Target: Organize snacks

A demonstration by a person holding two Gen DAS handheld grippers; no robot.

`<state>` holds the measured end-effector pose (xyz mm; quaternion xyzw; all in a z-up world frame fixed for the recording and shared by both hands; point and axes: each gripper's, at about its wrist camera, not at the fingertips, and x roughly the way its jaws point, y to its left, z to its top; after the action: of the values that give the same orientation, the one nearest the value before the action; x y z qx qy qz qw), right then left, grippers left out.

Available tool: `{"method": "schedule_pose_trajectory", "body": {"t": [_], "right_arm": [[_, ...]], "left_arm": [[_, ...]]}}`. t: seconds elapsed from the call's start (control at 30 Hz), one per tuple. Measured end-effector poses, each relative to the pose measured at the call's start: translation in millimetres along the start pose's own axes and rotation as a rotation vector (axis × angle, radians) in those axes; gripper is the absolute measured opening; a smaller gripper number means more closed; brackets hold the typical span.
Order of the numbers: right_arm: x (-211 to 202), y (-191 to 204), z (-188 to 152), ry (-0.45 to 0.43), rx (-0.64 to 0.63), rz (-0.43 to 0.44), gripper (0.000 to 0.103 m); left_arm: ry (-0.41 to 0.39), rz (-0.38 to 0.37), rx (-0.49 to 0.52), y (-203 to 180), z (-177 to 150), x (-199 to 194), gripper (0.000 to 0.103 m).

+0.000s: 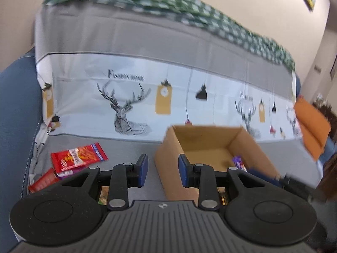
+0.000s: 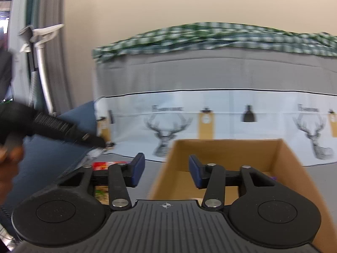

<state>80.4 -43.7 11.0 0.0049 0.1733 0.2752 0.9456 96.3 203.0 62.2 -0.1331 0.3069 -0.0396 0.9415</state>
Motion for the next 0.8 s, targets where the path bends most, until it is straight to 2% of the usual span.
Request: {"method": "schedule_pose_trajectory", "body": {"t": [0.07, 0.1, 0.13, 0.17, 0.27, 0.43, 0.6, 0.67, 0.73, 0.77, 0.8], "right_arm": [[6, 15, -2, -0.003, -0.017, 0.037, 0.04], [9, 23, -4, -0.005, -0.03, 0.056, 0.04], [12, 32, -7, -0.003, -0.047, 0.076, 0.039], [17, 41, -10, 0.008, -0.066, 0.092, 0.037], [29, 64, -18, 0.031, -0.094, 0.152, 0.034], [51, 101, -37, 0.064, -0.156, 0.22, 0.033], [75, 127, -55, 0.125, -0.198, 0.234, 0.033], [81, 133, -57, 0.108, -0.195, 0.24, 0.034], [93, 136, -65, 0.139, -0.206, 0.224, 0.044], [102, 138, -69, 0.182, -0.204, 0.213, 0.049], [109, 137, -71, 0.206, -0.186, 0.218, 0.059]], "left_arm": [[-0.05, 0.012, -0.03, 23, -14, -1, 0.034], [-0.067, 0.065, -0.048, 36, -26, 2, 0.034], [0.008, 0.171, -0.063, 48, -32, 11, 0.025], [0.02, 0.23, -0.086, 59, -36, 14, 0.019], [0.02, 0.245, -0.174, 92, -39, 14, 0.019], [0.006, 0.215, -0.279, 123, -40, 13, 0.019], [0.049, 0.168, -0.352, 140, -43, 26, 0.019], [0.068, 0.143, -0.373, 143, -45, 32, 0.019], [0.078, 0.117, -0.397, 147, -46, 38, 0.022], [0.089, 0.102, -0.415, 150, -47, 43, 0.028], [0.102, 0.083, -0.435, 152, -48, 46, 0.033]]}}
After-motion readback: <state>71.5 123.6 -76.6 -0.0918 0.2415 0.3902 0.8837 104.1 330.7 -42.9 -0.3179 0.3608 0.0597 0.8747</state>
